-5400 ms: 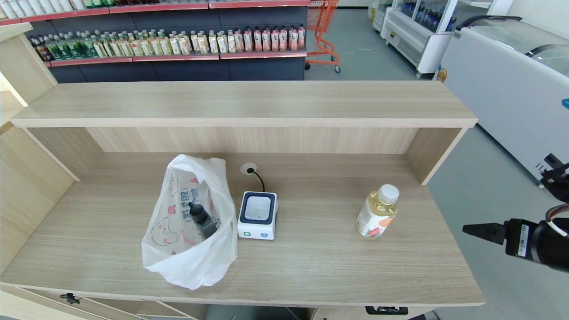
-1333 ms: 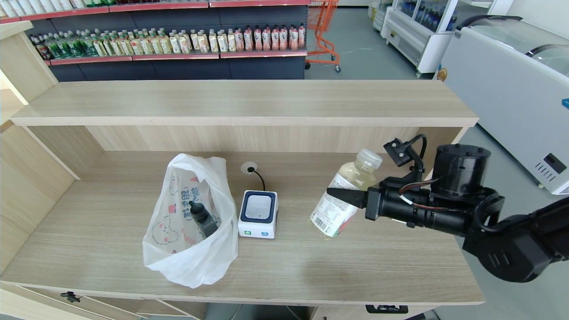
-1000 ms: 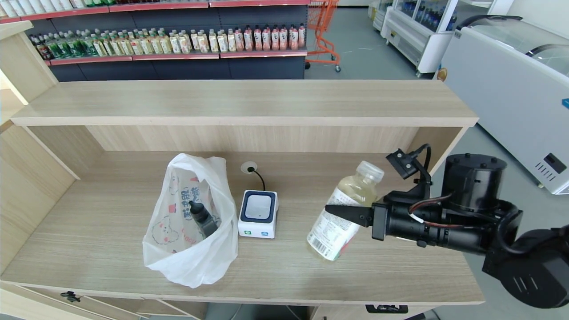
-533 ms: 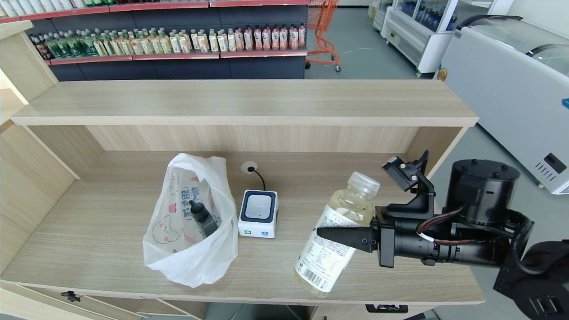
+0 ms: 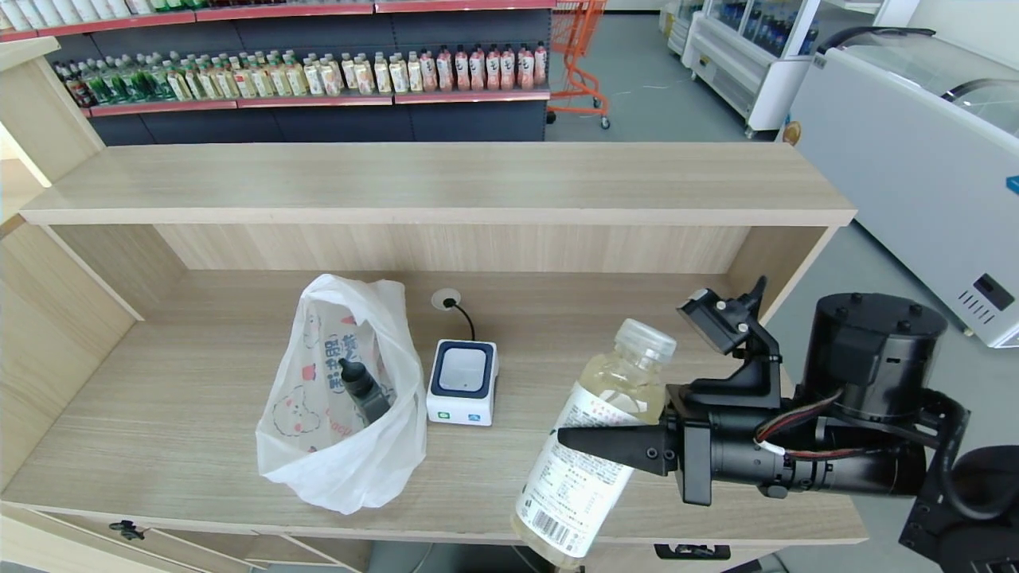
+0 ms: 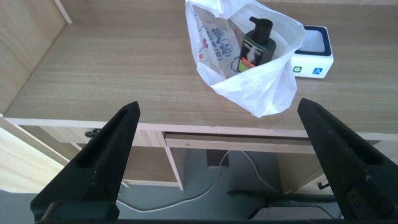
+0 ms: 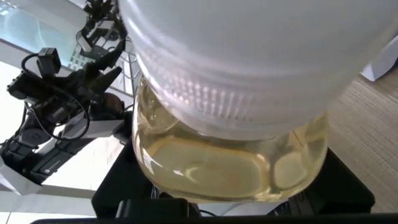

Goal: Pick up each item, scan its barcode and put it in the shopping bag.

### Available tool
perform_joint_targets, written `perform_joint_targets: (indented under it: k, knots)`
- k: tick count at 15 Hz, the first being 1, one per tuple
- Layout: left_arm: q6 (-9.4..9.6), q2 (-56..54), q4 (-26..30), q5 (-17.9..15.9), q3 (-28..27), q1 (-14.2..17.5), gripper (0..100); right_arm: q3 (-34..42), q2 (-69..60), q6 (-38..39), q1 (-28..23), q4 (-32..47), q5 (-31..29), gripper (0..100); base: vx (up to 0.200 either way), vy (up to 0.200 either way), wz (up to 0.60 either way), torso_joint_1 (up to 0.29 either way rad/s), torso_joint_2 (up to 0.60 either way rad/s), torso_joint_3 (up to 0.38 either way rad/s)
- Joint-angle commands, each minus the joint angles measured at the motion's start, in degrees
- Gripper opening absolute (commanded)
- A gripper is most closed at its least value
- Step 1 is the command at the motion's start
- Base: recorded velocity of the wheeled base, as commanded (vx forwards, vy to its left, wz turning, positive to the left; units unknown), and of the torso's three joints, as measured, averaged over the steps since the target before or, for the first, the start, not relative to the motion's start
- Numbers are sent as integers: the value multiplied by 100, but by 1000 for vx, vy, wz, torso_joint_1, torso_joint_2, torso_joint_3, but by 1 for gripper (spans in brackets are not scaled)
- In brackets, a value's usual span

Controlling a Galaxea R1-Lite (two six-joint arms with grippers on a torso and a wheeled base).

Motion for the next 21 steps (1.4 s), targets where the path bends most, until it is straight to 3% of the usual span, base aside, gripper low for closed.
perform_joint_targets:
  k: [1,11,14,15,17,18,19,20,21]
  knots:
    - [-1,-2,0,1,0,4,100,45,-53,-4,-25,-11,0,0,0,0,0,0,0,0]
    - [-1,-2,0,1,0,4,100,168,-255,-39,-95,-37,-228,0,0,0,0,0,0,0]
    - [-1,-2,0,1,0,4,100,264,-387,-408,-165,-20,-343,0,0,0,0,0,0,0]
    - [-1,-2,0,1,0,4,100,256,-405,-768,-323,-37,-457,0,0,0,0,0,0,0]
    - [-1,-2,0,1,0,13,100,247,-405,-3018,-1158,24,-747,0,0,0,0,0,0,0]
    - [-1,-2,0,1,0,4,100,300,-361,-4460,-1844,68,-1125,0,0,0,0,0,0,0]
    - [-1,-2,0,1,0,4,100,317,-343,-4926,-2090,51,-1274,0,0,0,0,0,0,0]
    - [-1,-2,0,1,0,4,100,326,-343,-5892,-2740,33,-1450,0,0,0,0,0,0,0]
    - [-1,-2,0,1,0,13,100,317,-378,-6086,-2837,16,-1468,0,0,0,0,0,0,0]
